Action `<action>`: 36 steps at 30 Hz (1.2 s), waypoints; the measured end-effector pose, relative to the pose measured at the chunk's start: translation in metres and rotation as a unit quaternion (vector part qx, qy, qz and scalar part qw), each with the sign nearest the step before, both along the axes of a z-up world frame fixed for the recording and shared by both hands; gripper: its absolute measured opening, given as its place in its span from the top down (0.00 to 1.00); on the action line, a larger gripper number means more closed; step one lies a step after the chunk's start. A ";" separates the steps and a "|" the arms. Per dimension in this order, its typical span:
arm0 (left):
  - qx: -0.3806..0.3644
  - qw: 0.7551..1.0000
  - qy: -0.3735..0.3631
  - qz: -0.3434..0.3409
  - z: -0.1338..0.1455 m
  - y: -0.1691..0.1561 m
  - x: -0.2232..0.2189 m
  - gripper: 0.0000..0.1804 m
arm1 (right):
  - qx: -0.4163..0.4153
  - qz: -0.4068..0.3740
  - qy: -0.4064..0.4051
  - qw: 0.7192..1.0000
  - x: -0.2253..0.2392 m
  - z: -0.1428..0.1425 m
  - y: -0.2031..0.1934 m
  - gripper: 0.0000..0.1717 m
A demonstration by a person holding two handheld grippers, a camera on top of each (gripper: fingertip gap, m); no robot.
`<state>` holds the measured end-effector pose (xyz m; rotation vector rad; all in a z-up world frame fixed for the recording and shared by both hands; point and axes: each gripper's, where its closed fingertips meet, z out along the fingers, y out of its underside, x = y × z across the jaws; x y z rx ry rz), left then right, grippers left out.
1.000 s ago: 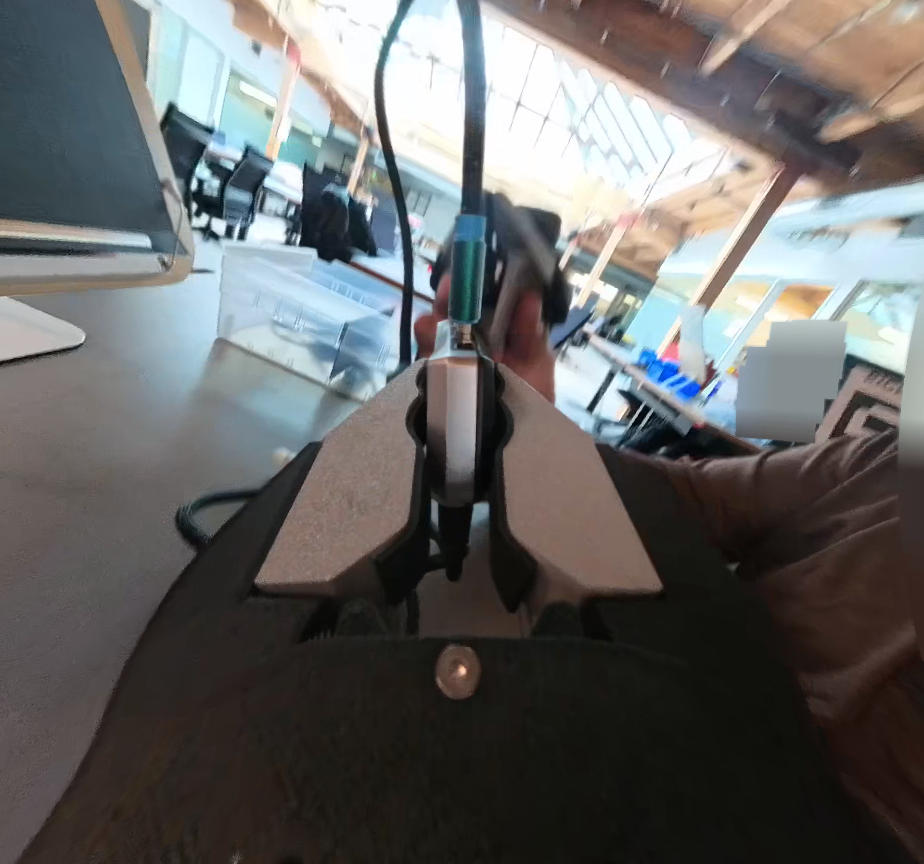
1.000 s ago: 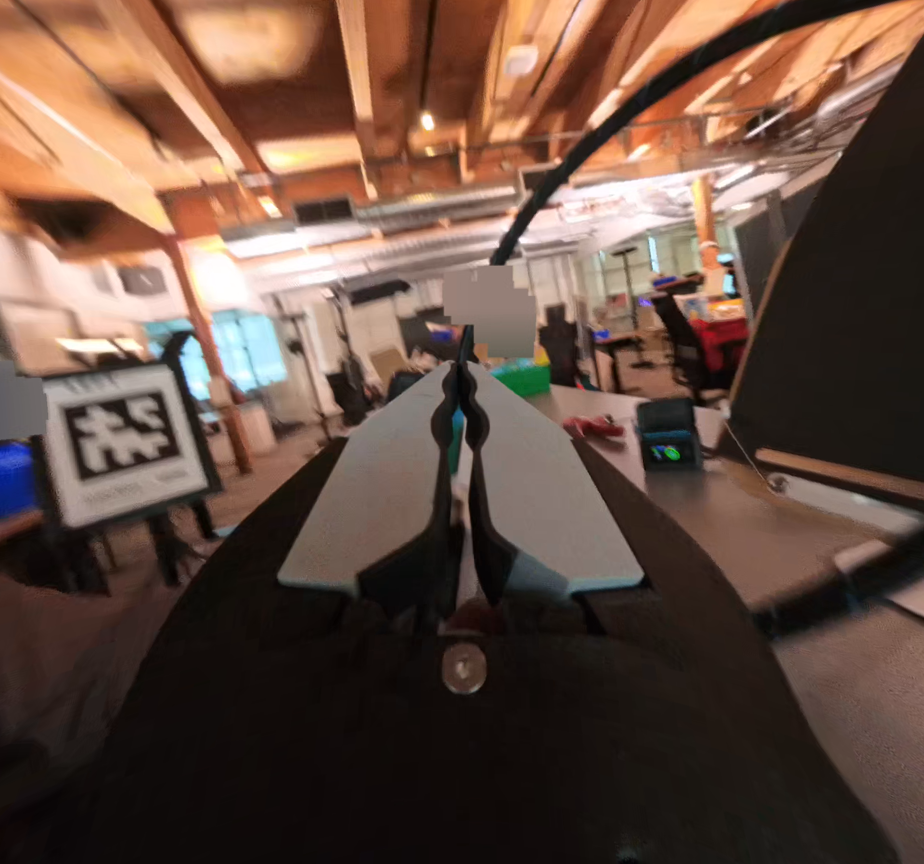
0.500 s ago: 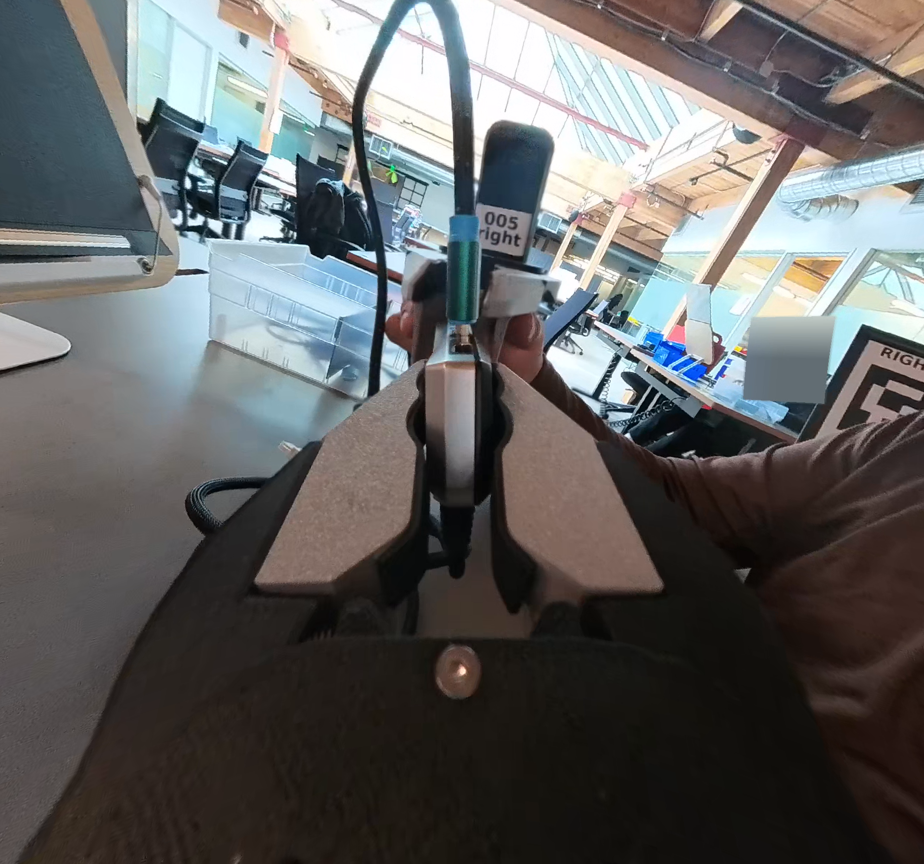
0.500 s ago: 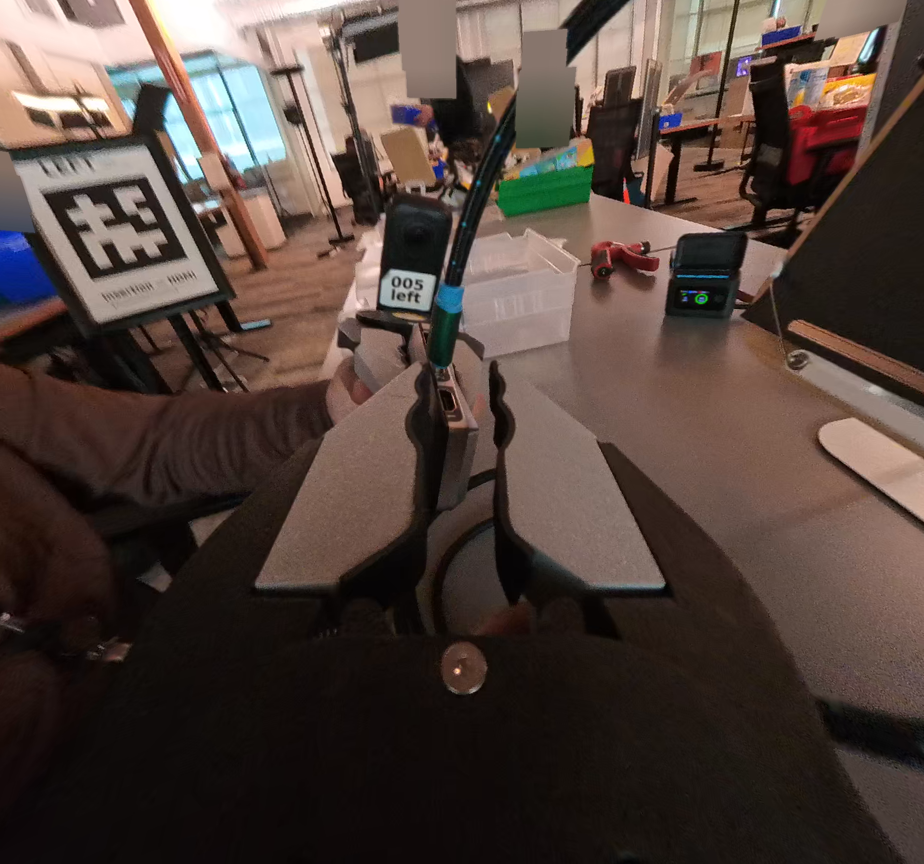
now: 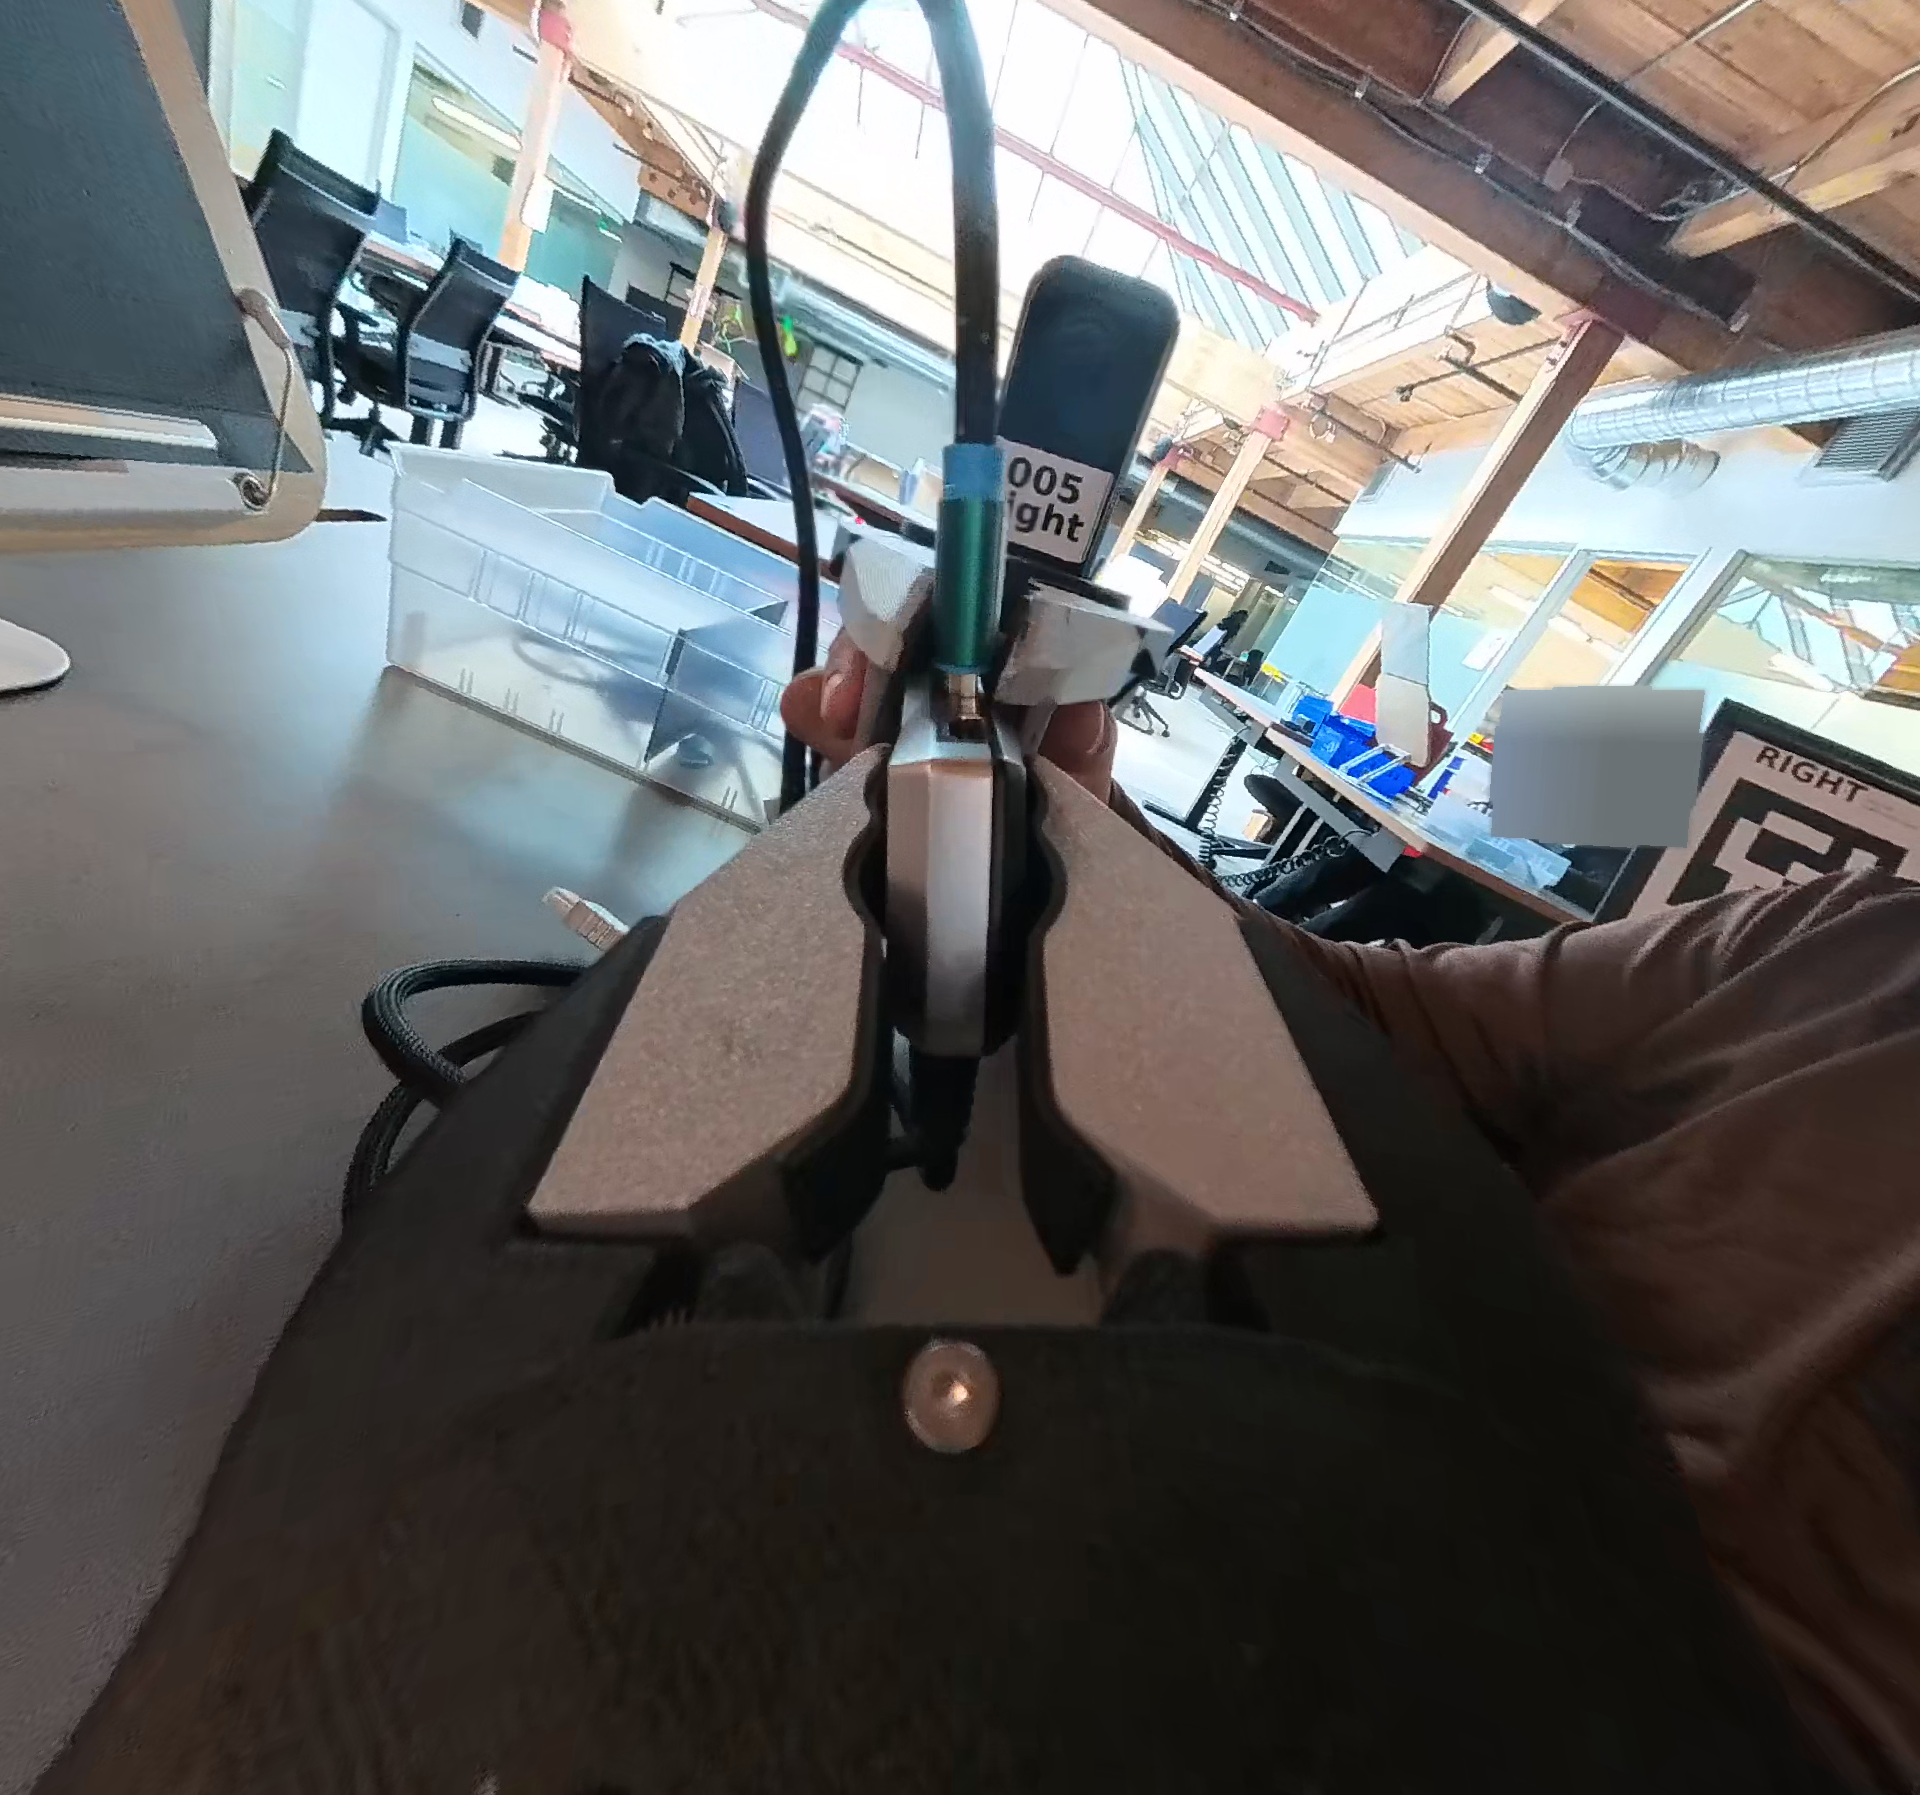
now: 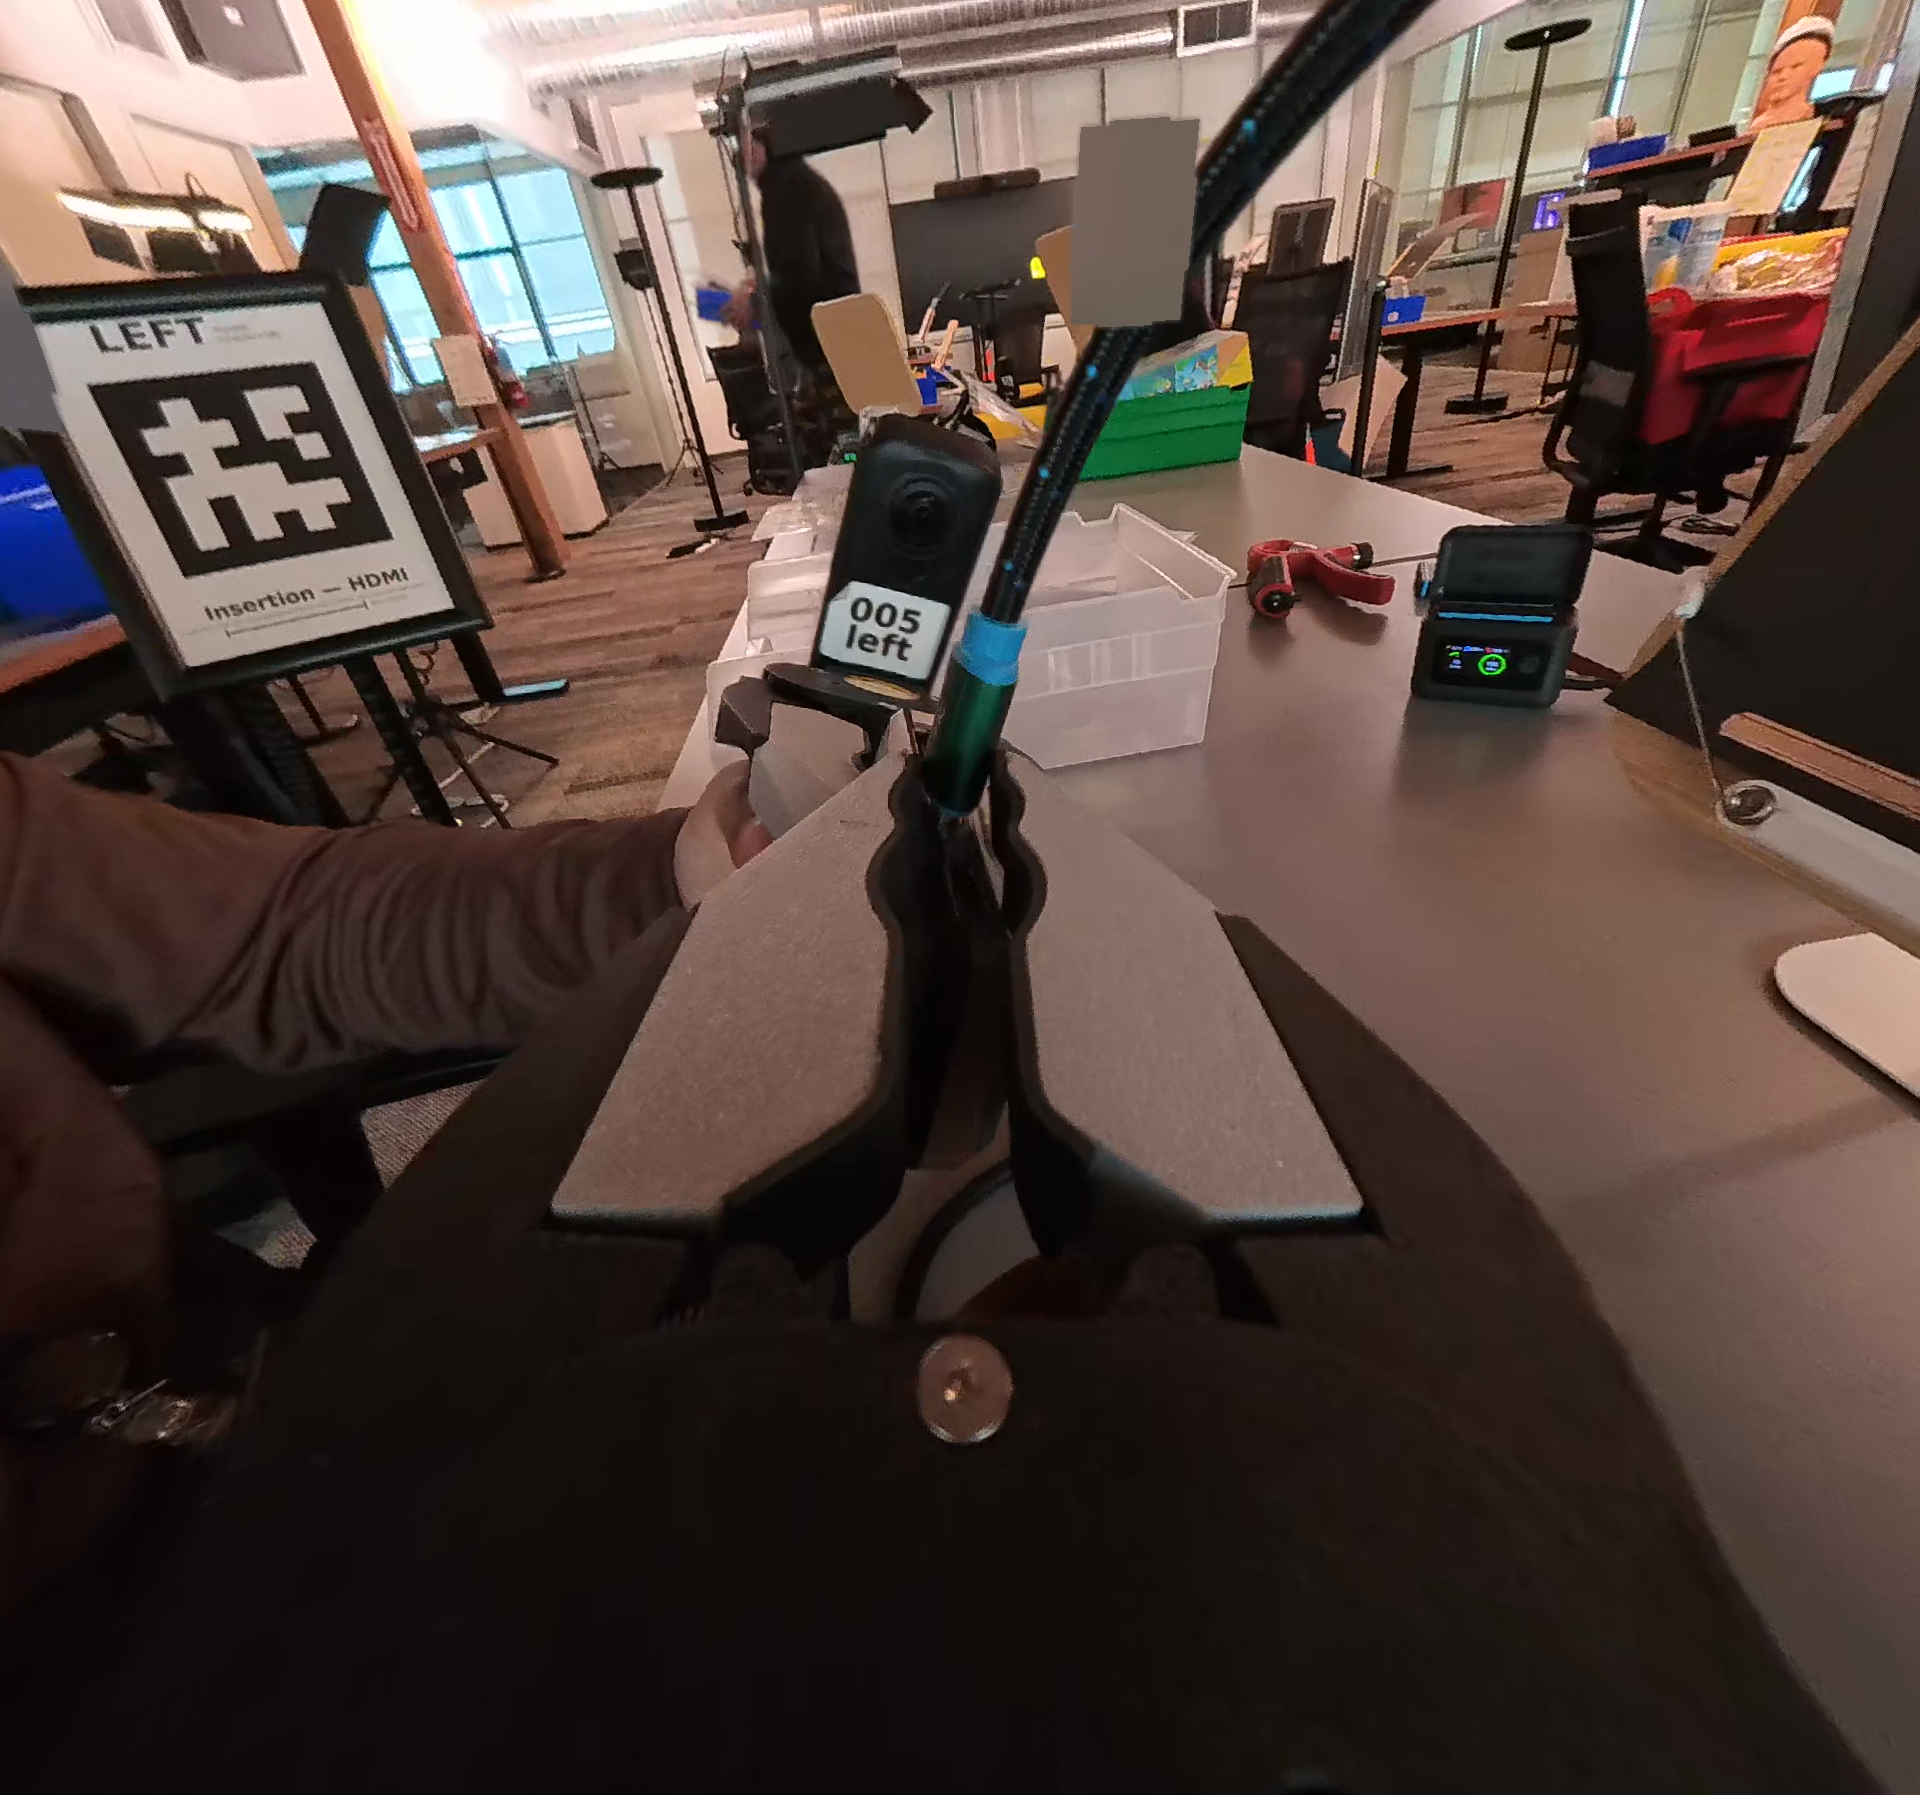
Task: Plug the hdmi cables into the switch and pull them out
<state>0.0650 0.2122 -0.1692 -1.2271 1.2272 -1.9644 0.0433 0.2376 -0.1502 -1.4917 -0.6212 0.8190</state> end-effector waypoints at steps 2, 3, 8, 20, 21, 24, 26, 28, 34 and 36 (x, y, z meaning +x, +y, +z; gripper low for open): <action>0.001 1.000 0.000 0.003 0.000 0.000 0.001 0.89 | -0.004 0.005 0.002 1.000 0.000 0.000 0.000 0.95; -0.001 1.000 -0.001 0.005 0.000 0.001 0.001 0.89 | -0.001 -0.002 -0.001 1.000 0.001 0.000 0.001 0.95; -0.017 1.000 -0.015 0.000 0.007 0.004 -0.004 0.89 | 0.019 -0.019 0.040 0.999 -0.003 0.008 0.004 0.95; -0.040 0.998 -0.041 -0.010 0.018 0.007 -0.013 0.89 | 0.051 -0.043 0.121 0.990 -0.009 0.022 0.004 0.96; -0.041 0.998 -0.041 -0.011 0.018 0.007 -0.013 0.89 | 0.052 -0.044 0.125 0.990 -0.009 0.022 0.005 0.96; -0.038 0.998 -0.045 -0.009 0.020 0.006 -0.014 0.89 | 0.059 -0.046 0.137 0.988 -0.008 0.025 0.004 0.96; -0.037 0.998 -0.048 -0.009 0.021 0.006 -0.014 0.89 | 0.063 -0.048 0.146 0.986 -0.008 0.027 0.003 0.96; -0.034 0.998 -0.041 -0.012 0.019 0.005 -0.013 0.89 | 0.066 -0.049 0.155 0.984 -0.007 0.028 0.003 0.95; 0.008 0.999 -0.021 -0.038 0.006 -0.017 -0.002 0.89 | 0.076 -0.049 0.241 0.966 0.043 0.058 -0.006 0.96; 0.023 0.999 -0.029 -0.028 0.008 -0.018 -0.001 0.89 | 0.078 -0.071 0.190 0.976 0.043 0.051 -0.005 0.95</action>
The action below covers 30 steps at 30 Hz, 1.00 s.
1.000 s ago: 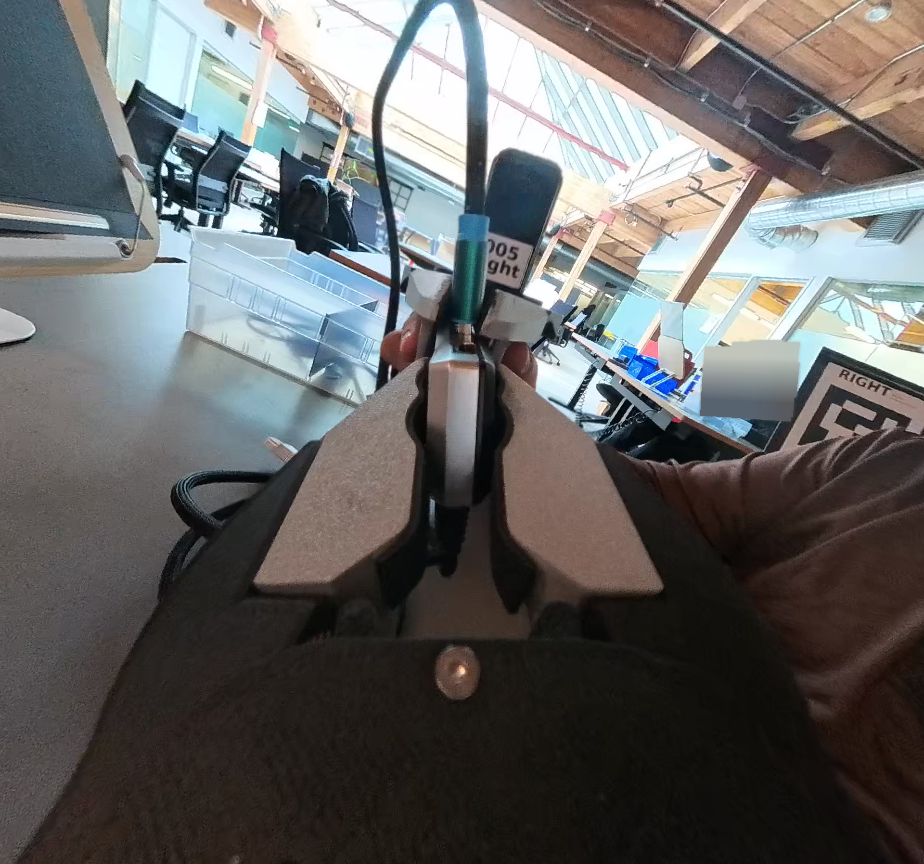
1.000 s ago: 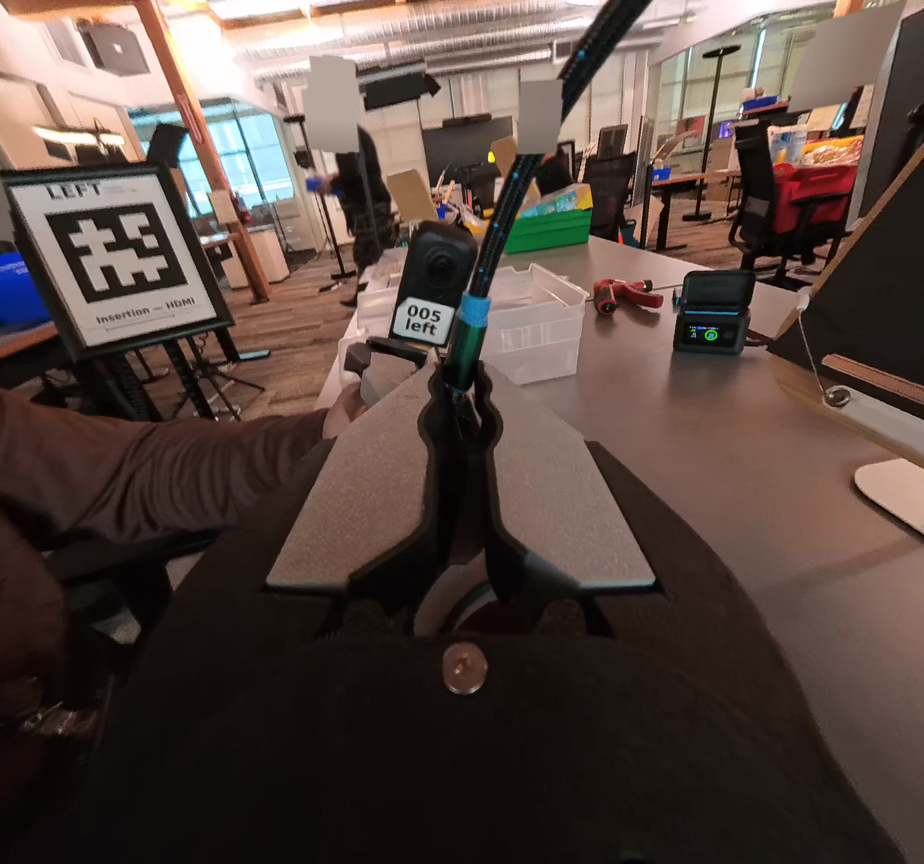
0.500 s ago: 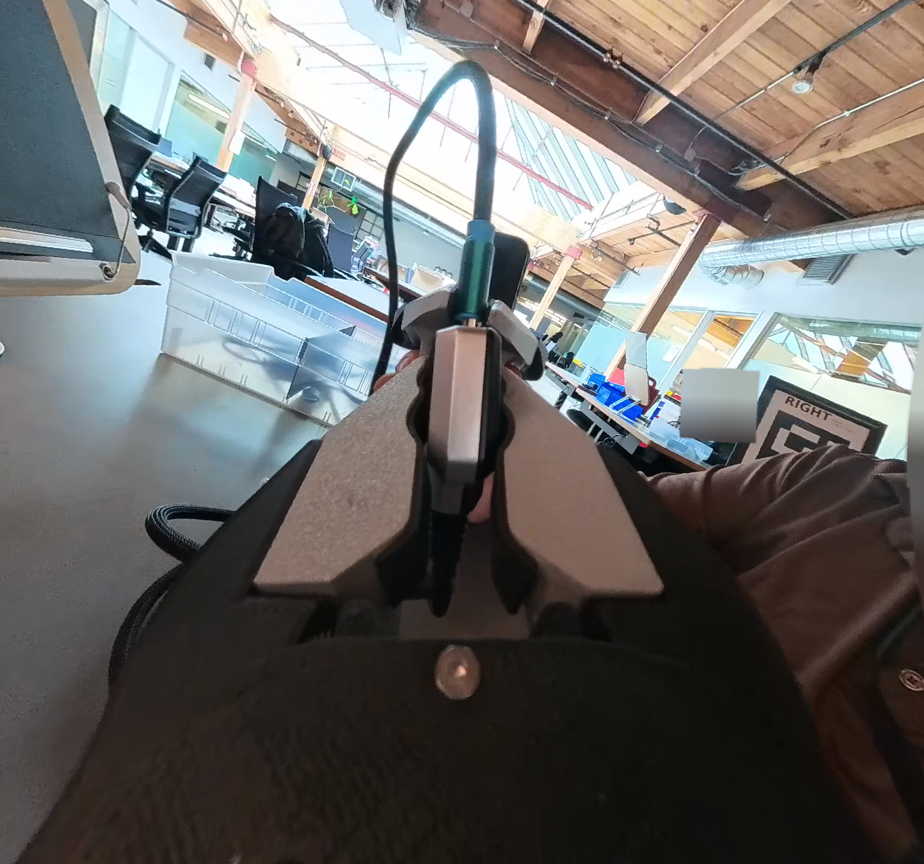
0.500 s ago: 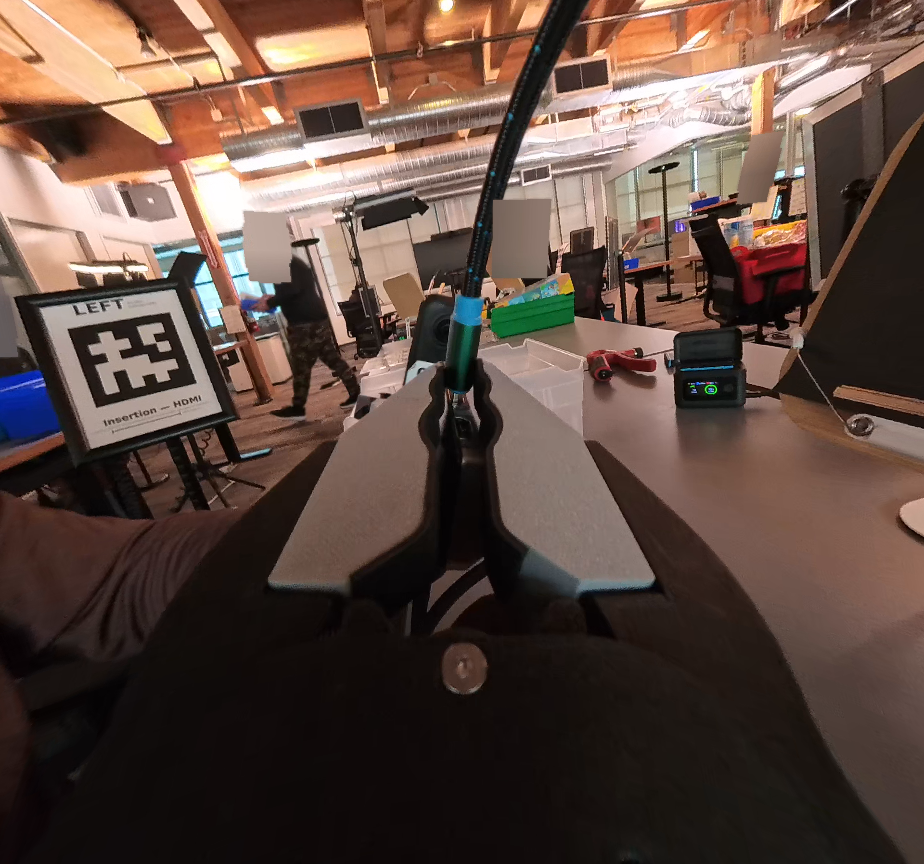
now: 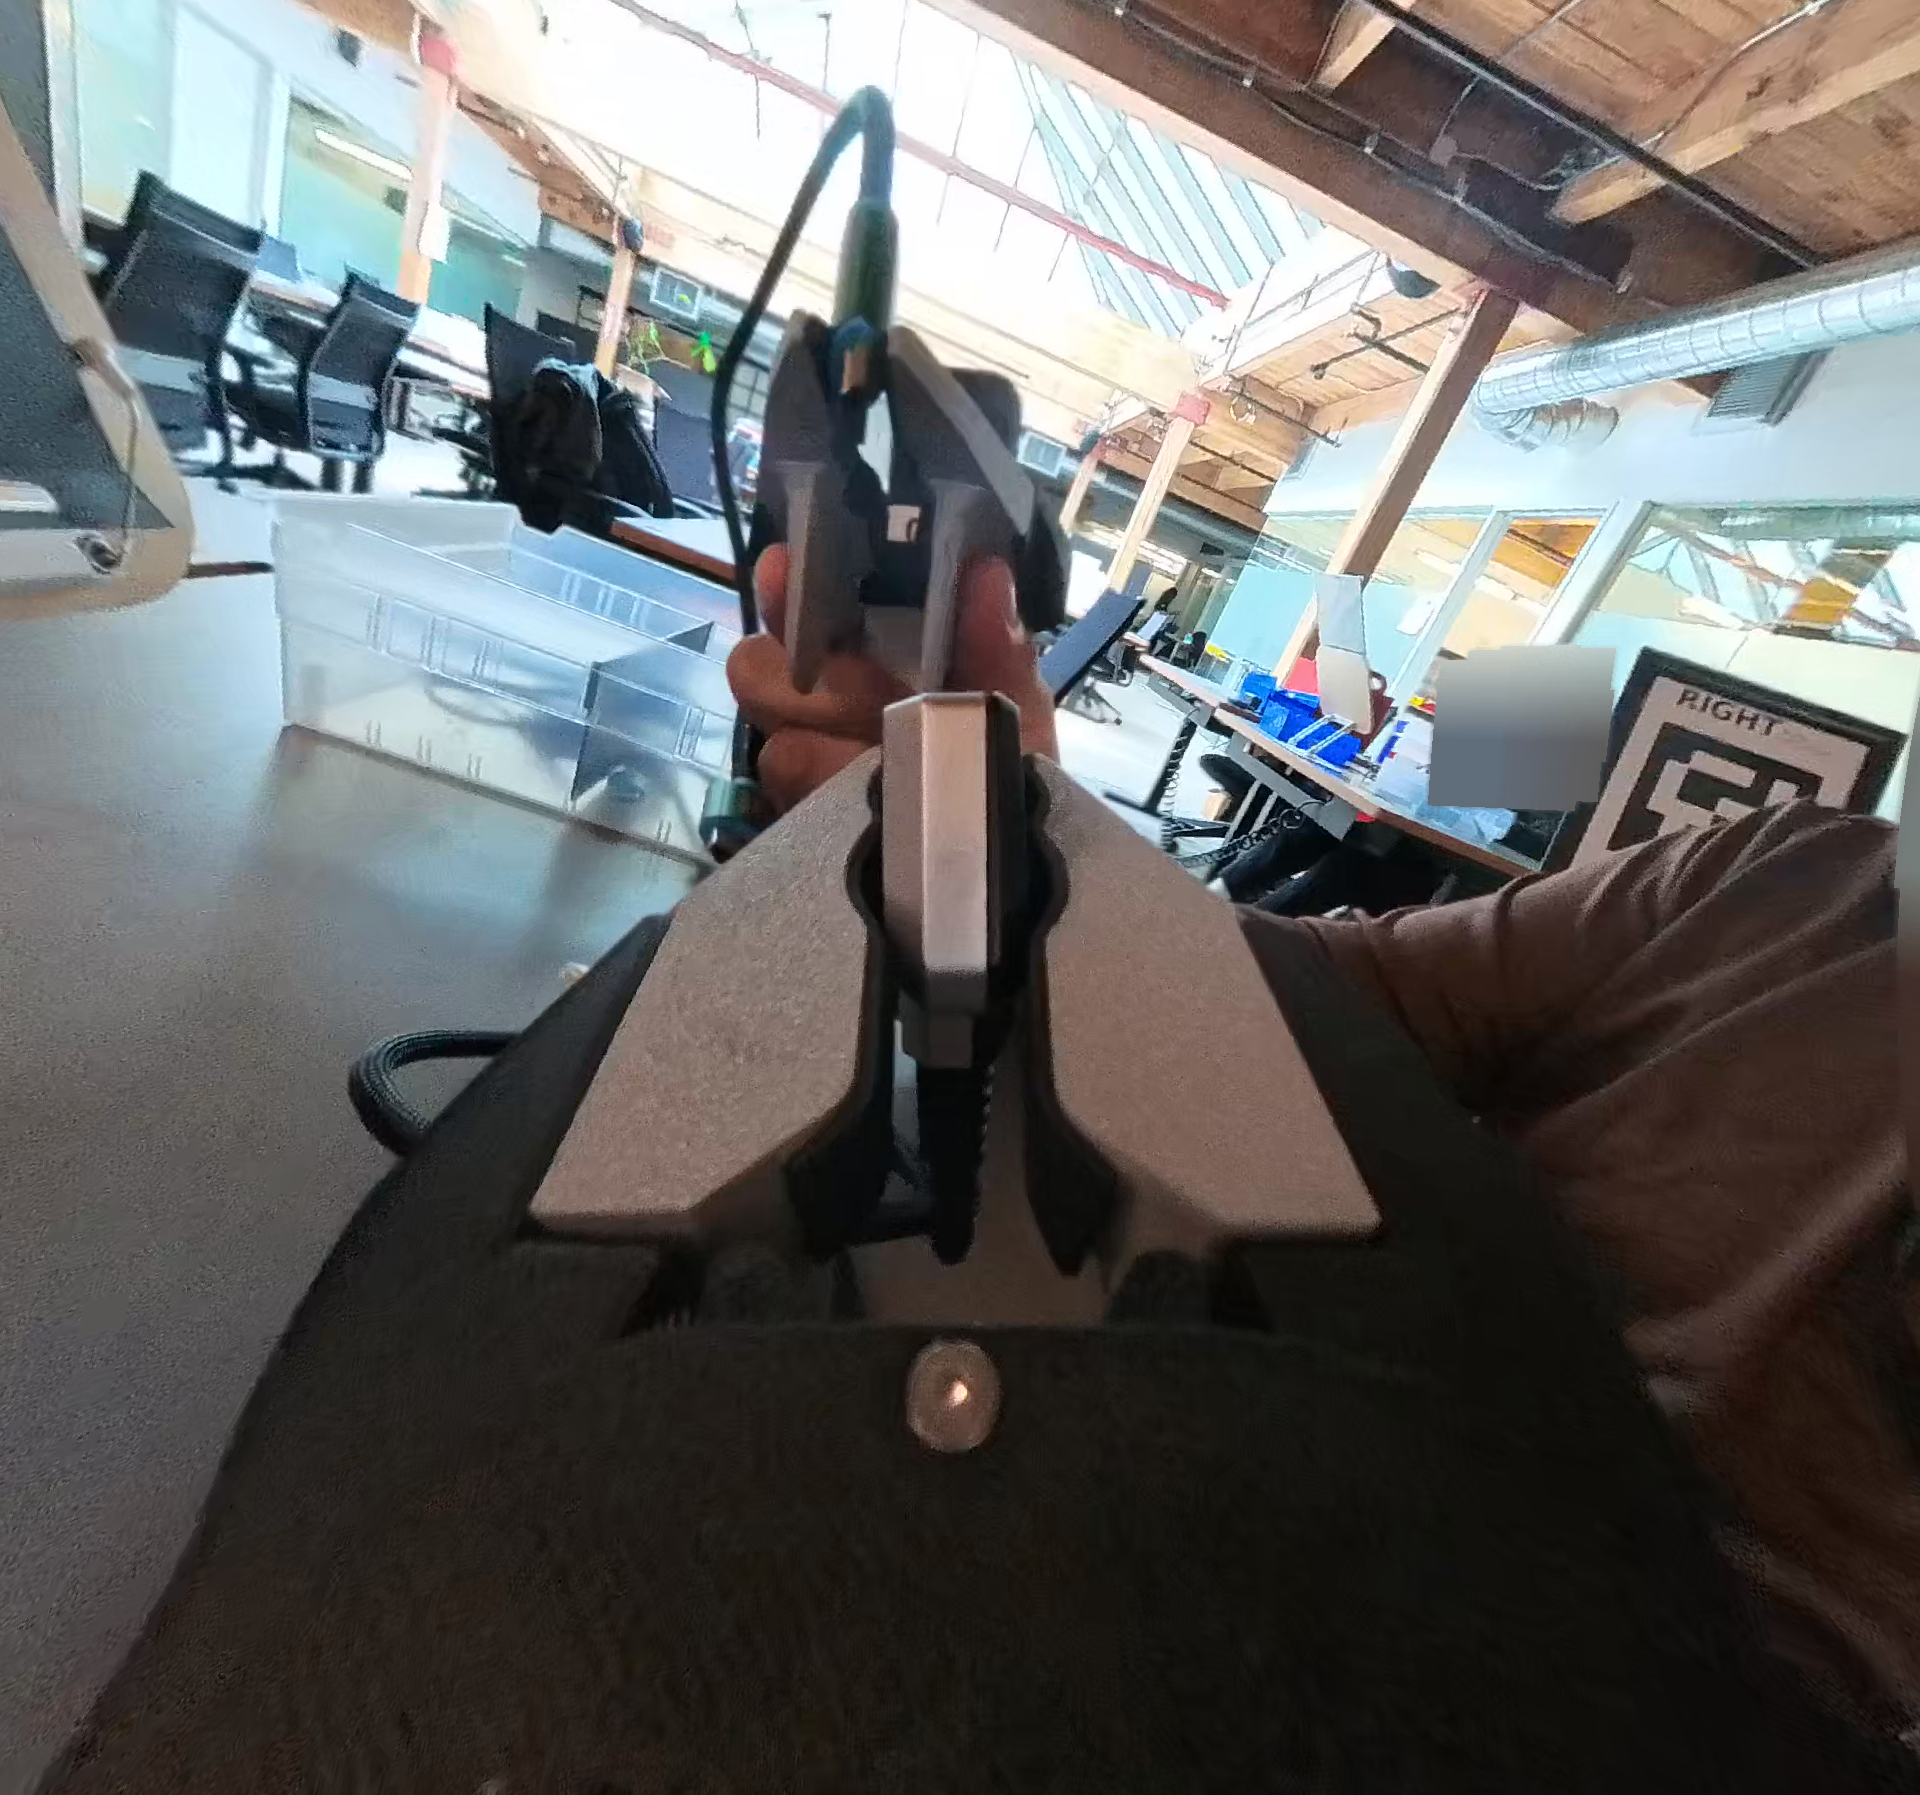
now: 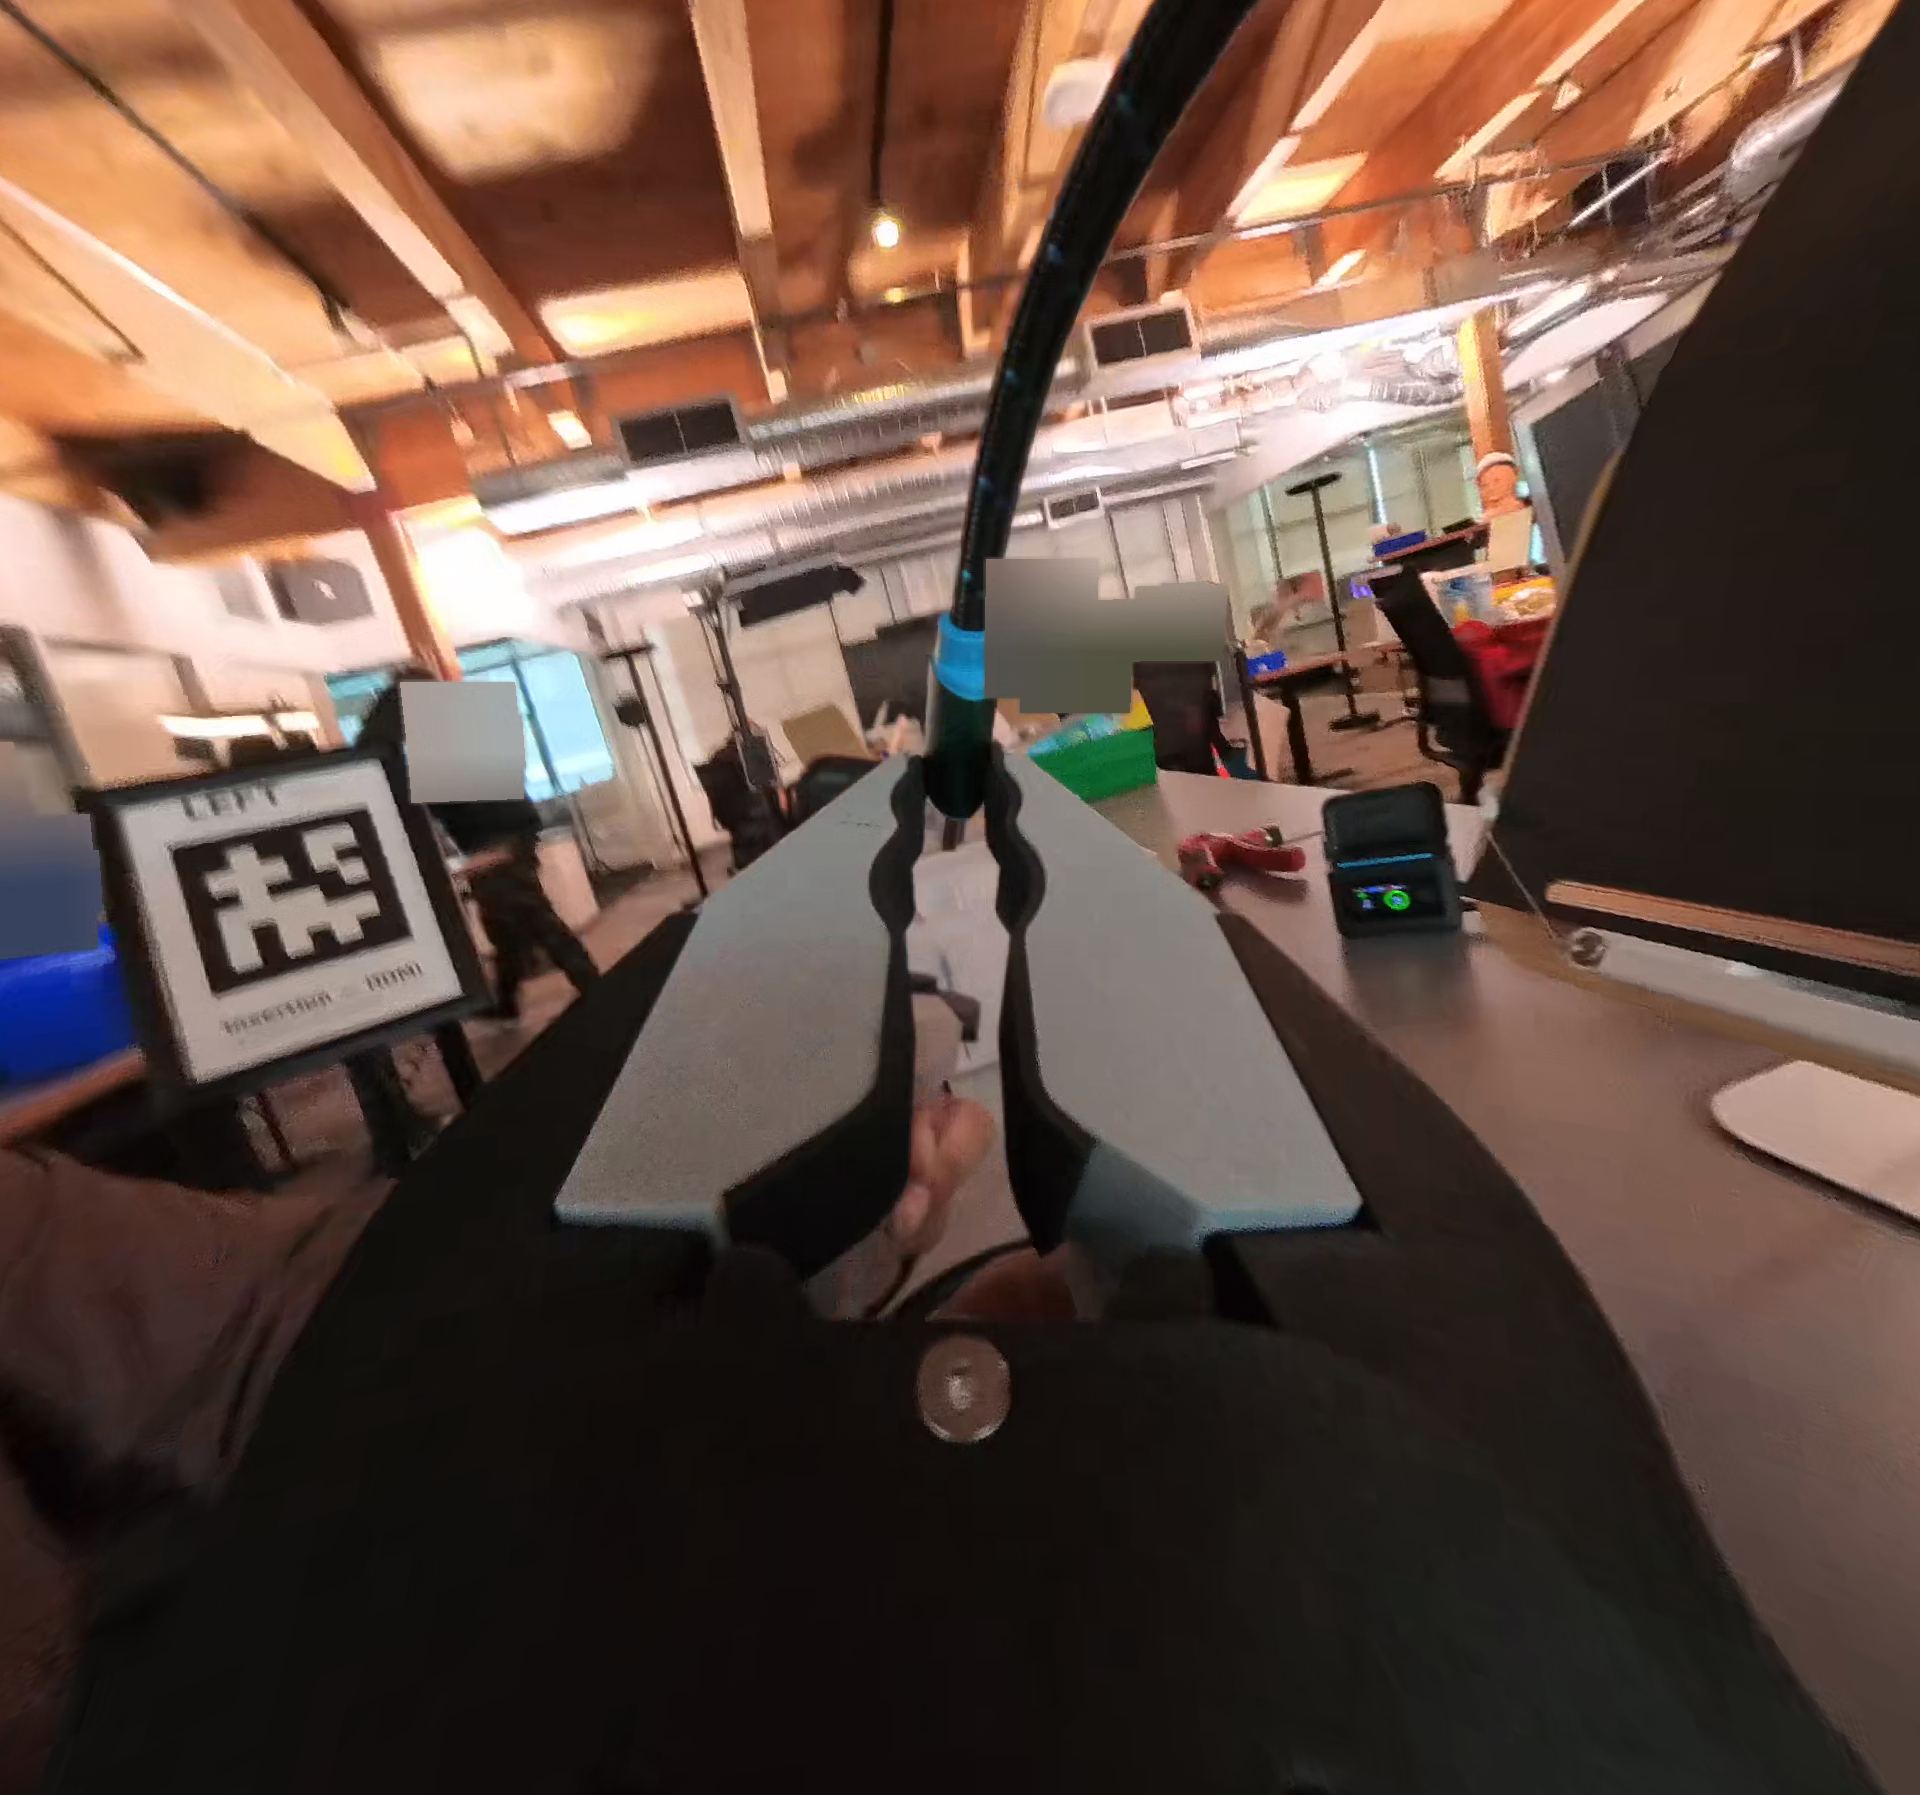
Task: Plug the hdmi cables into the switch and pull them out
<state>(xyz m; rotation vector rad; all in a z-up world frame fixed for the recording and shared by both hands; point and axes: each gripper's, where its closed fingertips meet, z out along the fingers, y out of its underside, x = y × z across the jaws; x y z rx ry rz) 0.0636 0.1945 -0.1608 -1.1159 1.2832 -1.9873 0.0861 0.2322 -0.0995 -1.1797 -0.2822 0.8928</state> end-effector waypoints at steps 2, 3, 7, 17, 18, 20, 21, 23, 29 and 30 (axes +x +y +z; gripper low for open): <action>0.011 1.000 0.002 0.016 -0.002 0.003 0.001 0.89 | 0.008 -0.001 -0.017 1.000 0.000 0.003 -0.003 0.95; 0.014 1.000 0.000 0.021 -0.002 0.005 0.000 0.89 | 0.011 -0.012 -0.022 1.000 0.002 0.005 -0.003 0.96; 0.002 0.999 -0.005 0.047 -0.001 0.018 -0.001 0.89 | -0.012 -0.049 -0.099 0.994 0.003 -0.007 0.003 0.95; 0.011 0.998 -0.002 0.062 -0.001 0.021 -0.002 0.89 | -0.149 -0.007 -0.189 0.971 0.003 -0.020 -0.008 0.95; 0.012 0.998 -0.002 0.063 0.000 0.021 -0.002 0.89 | -0.174 0.006 -0.199 0.965 0.004 -0.021 -0.012 0.94; 0.015 0.998 -0.004 0.065 0.001 0.021 -0.003 0.89 | -0.207 -0.003 -0.234 0.950 0.016 -0.017 -0.018 0.94; 0.016 0.998 -0.006 0.065 0.002 0.021 -0.004 0.89 | -0.222 -0.015 -0.261 0.940 0.027 -0.013 -0.021 0.95; 0.016 0.998 -0.007 0.067 0.002 0.021 -0.004 0.89 | -0.244 -0.048 -0.305 0.919 0.054 0.000 -0.029 0.95; 0.012 0.998 -0.006 0.067 0.003 0.022 -0.004 0.89 | -0.295 -0.083 -0.333 0.892 0.130 0.036 -0.063 0.96; 0.013 0.998 -0.006 0.067 0.003 0.022 -0.004 0.89 | -0.309 -0.091 -0.333 0.886 0.143 0.032 -0.066 0.94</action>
